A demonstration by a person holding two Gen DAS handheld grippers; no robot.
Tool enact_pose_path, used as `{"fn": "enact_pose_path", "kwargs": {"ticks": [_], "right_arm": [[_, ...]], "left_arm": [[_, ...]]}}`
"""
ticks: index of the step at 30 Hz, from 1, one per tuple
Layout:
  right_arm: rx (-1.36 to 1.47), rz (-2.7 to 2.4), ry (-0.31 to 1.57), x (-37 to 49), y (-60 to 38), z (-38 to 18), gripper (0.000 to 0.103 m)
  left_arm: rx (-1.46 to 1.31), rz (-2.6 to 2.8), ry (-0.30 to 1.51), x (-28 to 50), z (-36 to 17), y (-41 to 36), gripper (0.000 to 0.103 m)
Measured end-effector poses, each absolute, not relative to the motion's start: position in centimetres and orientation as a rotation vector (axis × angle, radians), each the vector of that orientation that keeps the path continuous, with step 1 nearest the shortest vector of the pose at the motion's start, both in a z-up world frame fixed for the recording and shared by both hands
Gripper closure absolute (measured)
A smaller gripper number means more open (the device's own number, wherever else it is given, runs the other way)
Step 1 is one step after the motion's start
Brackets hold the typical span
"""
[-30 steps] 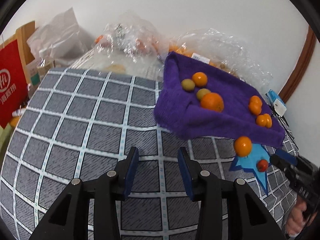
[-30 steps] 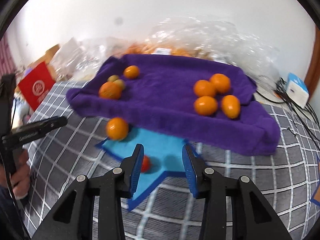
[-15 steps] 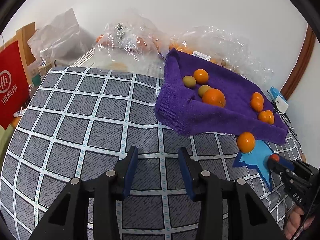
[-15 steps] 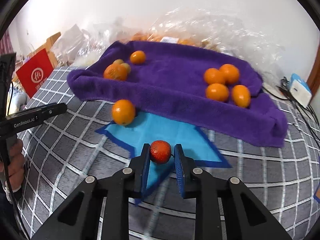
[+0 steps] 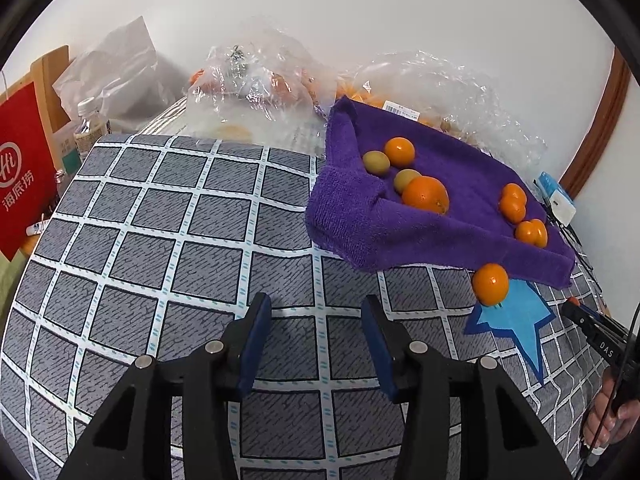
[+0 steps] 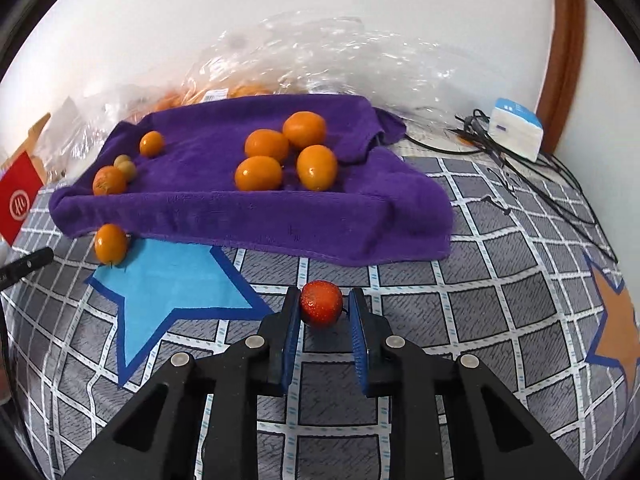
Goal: Organize fruits
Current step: 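Grasp the small red tomato by the blue star mat with the right tool, then grasp an orange by the star mat with the left tool while the right tool holds the tomato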
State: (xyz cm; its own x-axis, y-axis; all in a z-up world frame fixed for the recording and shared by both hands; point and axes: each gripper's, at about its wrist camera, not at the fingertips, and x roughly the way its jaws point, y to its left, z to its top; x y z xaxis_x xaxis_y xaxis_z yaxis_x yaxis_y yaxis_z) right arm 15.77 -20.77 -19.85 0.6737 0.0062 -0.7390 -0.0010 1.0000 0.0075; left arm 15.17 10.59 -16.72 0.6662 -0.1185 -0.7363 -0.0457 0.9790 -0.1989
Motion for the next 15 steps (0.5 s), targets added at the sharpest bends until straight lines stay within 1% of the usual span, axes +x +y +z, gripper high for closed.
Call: {"fn": "enact_pose_path", "kwargs": {"ticks": [6,11,15], "right_arm": [[0.027,0.005,0.820,15.6,-21.0,-19.9,0.079],[0.057,-0.014,0.821,15.5,-21.4,-19.9,0.079],[0.082,-0.011,0.819,15.1,-21.8,-19.8,0.079]], "left_arm": [[-0.171,-0.082,0.852,14.3,-15.7,9.0,0.061],[-0.137,-0.196,0.823,14.2,-13.9,4.5,0.060],[-0.101,-0.263,0.850,15.8,-13.9,0.8,0.059]]}}
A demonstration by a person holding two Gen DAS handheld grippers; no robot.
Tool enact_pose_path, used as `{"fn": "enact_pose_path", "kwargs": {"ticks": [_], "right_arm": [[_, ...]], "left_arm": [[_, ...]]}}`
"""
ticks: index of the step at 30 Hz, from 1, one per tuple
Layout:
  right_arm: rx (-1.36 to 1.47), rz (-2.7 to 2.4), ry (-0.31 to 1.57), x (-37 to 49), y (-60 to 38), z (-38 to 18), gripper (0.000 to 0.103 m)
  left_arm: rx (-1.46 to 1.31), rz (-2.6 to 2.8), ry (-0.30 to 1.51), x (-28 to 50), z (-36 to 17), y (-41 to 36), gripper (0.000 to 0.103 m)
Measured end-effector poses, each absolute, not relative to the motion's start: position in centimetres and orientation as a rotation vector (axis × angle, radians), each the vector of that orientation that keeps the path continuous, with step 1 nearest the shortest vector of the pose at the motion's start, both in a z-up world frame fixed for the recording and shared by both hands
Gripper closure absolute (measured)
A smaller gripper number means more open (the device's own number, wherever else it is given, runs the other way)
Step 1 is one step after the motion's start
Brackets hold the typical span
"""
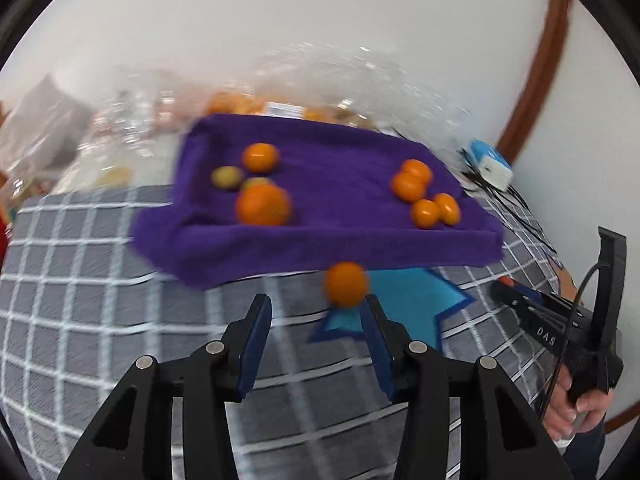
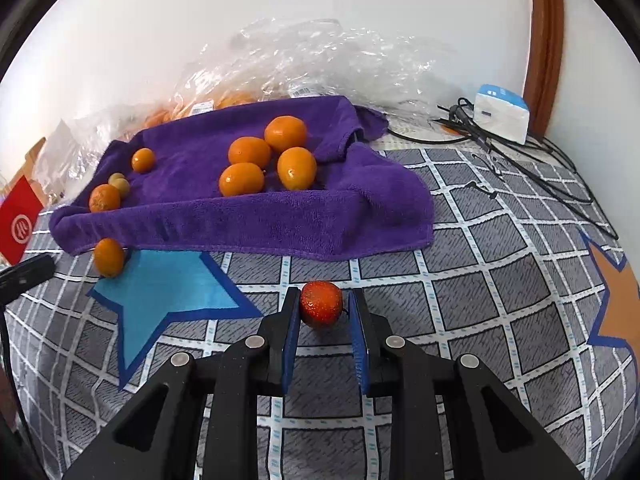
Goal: Organize fruits
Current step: 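Grasp an orange by the star mat with the left tool while the right tool holds the tomato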
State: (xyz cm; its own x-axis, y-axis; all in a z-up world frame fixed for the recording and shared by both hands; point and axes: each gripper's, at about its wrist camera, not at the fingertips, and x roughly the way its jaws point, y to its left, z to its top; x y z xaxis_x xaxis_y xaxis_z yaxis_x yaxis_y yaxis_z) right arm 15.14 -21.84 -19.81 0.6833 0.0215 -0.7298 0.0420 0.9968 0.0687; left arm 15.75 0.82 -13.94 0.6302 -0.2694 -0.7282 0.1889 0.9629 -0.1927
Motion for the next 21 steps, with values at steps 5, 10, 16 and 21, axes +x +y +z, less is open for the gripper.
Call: {"fn": "enact_pose_path", "kwargs": {"ticks": [5,10,16,21], "right_arm": [[0.094,-0.013,0.824,15.2,-22.1,-20.0,0.079],[0.084,-0.009,0.816,15.1,-21.8,-19.9,0.079],[0.081,0.021,0.812,15.2,-21.6,-19.9,0.079],[0.080,0.008,0.796,14.9,-21.7,-19.8,0.079]], "left_arm": [[-0.079,-0.258,0.879,17.7,-15.1,-1.7,0.059],[-0.085,-0.239,0.890,18.3,-16.9,-2.5,0.059],[-0.120,-0.243,0.856,18.0,-17.3,-1.6,0.073],[-0.190,-0.226,0.809,17.5,-16.7,0.0,0.073]]}}
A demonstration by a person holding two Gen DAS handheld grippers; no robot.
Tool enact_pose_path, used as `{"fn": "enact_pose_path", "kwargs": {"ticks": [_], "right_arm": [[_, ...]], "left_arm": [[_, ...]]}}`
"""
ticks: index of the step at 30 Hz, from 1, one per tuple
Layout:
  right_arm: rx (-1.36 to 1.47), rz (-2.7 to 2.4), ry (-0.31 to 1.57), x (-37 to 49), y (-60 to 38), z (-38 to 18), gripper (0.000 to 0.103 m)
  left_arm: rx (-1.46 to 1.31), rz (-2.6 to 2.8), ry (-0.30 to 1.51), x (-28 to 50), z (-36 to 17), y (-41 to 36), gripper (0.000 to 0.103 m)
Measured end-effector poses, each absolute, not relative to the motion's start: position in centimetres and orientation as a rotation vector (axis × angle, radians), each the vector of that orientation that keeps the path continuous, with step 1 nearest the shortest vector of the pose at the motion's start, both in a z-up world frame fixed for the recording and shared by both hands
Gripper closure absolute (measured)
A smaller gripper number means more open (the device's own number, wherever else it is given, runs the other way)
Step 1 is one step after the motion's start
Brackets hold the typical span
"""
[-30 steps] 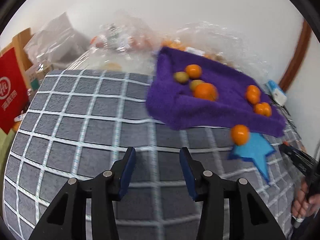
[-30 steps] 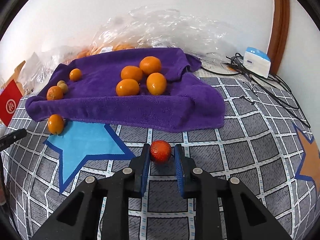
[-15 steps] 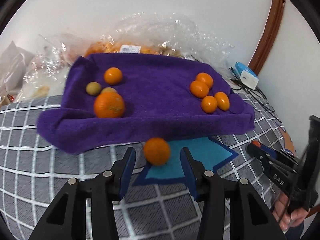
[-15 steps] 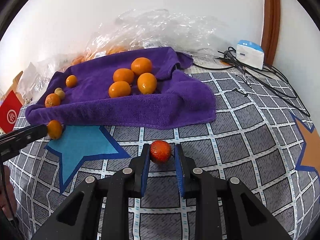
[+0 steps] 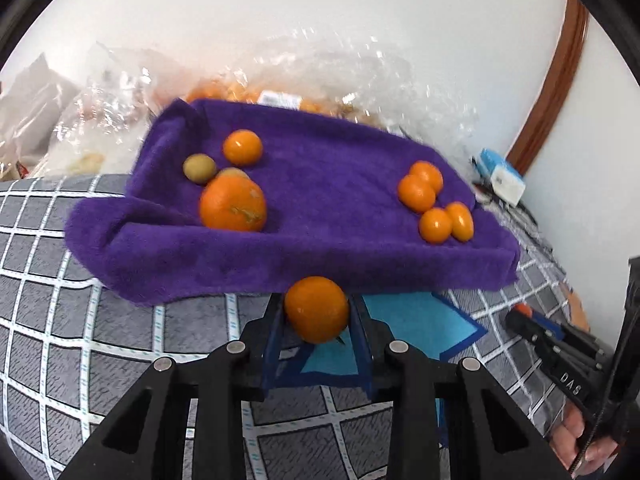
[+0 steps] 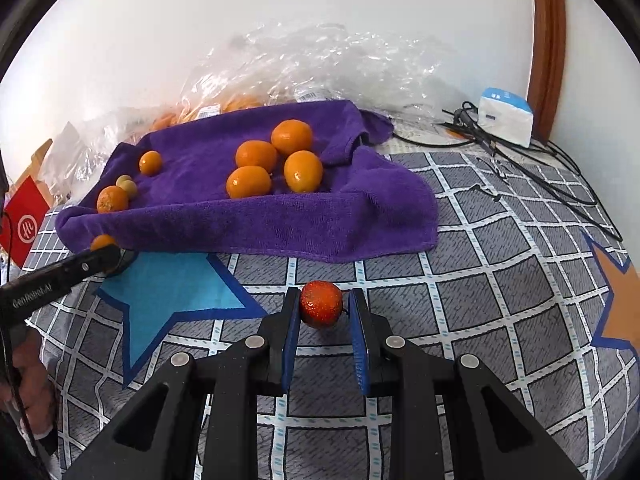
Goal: Organize fruits
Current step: 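Grasp an orange by the star mat with the left tool while the right tool holds the tomato, then carry the tomato and orange onto the towel and open both tools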
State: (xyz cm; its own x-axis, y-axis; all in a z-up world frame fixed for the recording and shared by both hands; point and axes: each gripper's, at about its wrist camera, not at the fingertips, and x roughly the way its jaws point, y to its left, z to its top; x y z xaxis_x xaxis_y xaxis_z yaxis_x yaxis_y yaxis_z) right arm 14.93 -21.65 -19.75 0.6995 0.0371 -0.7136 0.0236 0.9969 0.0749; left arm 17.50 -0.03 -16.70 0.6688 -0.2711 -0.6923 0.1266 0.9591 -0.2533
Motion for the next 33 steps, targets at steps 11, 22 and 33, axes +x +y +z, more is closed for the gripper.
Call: {"fn": "enact_pose_path", "kwargs": {"ticks": [11,22,33], "right_arm": [[0.026,0.010,0.787,14.6,-20.9,-19.6,0.079],[0.072,0.032,0.777,14.6,-21.5,-19.3,0.079],[0.117,0.034,0.758,14.8,-21.8,-17.2,0.079]], "left_arm": [[-0.242,-0.192,0.663,16.4,-14.5,1.4,0.073],[-0.256,-0.181,0.634,16.2,-13.8,1.9,0.073],[-0.326,-0.169,0.590,15.5,-12.8,3.6,0.073]]}}
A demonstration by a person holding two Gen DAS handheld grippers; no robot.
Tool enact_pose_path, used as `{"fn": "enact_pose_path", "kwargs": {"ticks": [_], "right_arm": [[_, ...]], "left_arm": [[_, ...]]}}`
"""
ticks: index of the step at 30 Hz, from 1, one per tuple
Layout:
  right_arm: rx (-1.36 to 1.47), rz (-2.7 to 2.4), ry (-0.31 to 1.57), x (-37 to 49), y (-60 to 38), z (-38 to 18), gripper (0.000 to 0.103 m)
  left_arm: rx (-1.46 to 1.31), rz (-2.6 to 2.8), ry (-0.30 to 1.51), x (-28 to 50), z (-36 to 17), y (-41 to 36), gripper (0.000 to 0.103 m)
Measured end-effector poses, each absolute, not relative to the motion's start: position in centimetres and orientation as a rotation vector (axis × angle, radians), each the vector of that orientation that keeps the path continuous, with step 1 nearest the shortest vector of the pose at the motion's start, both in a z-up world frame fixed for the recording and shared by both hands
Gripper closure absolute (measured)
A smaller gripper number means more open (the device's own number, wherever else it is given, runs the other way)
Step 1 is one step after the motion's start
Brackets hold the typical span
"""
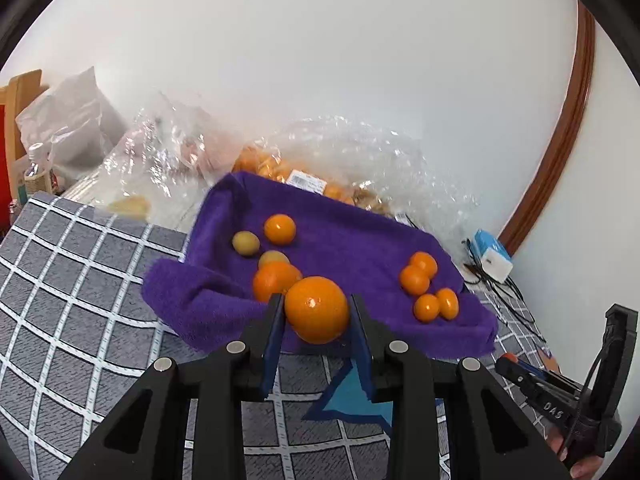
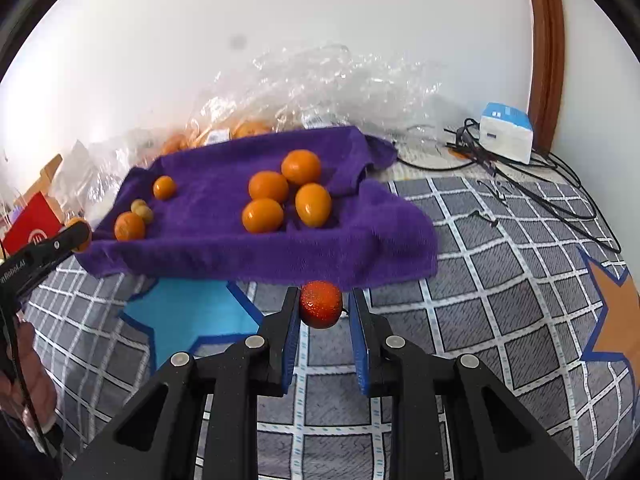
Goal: Organize fruits
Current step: 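Carry the tomato and orange onto the towel and open both tools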
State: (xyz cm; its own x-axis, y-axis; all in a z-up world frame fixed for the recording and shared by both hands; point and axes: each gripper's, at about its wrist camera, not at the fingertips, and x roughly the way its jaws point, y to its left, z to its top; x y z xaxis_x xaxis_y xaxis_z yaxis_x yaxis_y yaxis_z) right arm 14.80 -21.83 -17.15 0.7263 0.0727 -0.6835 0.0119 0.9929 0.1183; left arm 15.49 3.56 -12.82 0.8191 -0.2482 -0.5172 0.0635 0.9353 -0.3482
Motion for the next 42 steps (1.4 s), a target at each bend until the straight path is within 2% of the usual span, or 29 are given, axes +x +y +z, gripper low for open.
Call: {"fn": "enact_pose_path", "kwargs": {"ticks": [12,32,42], "right_arm": [[0.066,0.041,0.704,16.2,-20.3,-13.7,0.079],[0.104,0.060,0.683,18.6,-20.4,-11.6,0.079],[0.139,0.143,0.725,20.2,-18.9,-13.2,0.079]], "left_arm": [[-0.424,-0.140,0.567,15.4,-12.6,5.6,0.073],[-0.394,-0.074,0.549,15.4,-12.9,6.1,0.073],[-0.382,-0.067,0.565,15.7,-12.4,6.5,0.073]]}}
